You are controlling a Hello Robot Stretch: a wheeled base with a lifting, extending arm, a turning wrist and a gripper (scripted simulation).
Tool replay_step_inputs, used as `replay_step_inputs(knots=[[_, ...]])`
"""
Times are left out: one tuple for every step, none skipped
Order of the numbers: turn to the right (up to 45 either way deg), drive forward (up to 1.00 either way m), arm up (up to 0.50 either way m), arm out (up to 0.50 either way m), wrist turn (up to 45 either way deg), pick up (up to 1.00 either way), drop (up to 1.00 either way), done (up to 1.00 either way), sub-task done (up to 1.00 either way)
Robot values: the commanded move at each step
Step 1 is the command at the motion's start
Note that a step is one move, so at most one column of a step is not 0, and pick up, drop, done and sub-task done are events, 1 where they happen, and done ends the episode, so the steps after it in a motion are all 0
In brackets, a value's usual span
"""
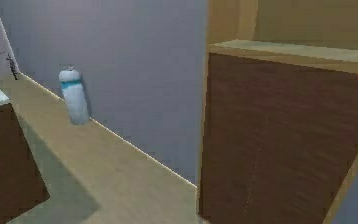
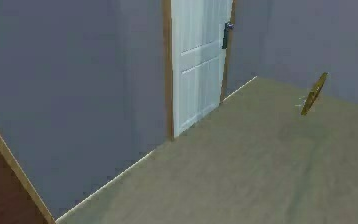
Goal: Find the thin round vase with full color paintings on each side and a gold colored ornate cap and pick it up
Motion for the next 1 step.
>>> replay_step_inputs(knots=[[-30.0, 0.0, 0.0, 0.0, 0.0, 0.0, 0.0, 0.0, 0.0]])
